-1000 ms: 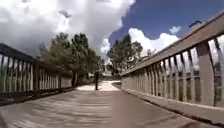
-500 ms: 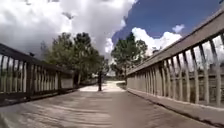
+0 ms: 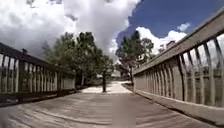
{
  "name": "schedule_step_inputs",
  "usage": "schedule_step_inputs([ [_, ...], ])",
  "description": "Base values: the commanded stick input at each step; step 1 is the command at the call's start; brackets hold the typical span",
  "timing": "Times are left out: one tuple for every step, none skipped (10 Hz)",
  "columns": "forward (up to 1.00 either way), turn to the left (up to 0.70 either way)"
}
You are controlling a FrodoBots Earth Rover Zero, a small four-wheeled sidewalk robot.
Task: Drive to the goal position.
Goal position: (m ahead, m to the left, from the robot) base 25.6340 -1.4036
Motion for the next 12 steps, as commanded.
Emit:
schedule_step_inputs([
  [0.85,0.34],
  [0.85,0.25],
  [0.85,0.08],
  [0.85,0.0],
  [0.85,0.0],
  [0.85,0.0],
  [0.85,0.0],
  [0.85,0.0],
  [0.85,0.0],
  [0.85,0.0],
  [0.85,0.17],
  [0.85,0.34],
])
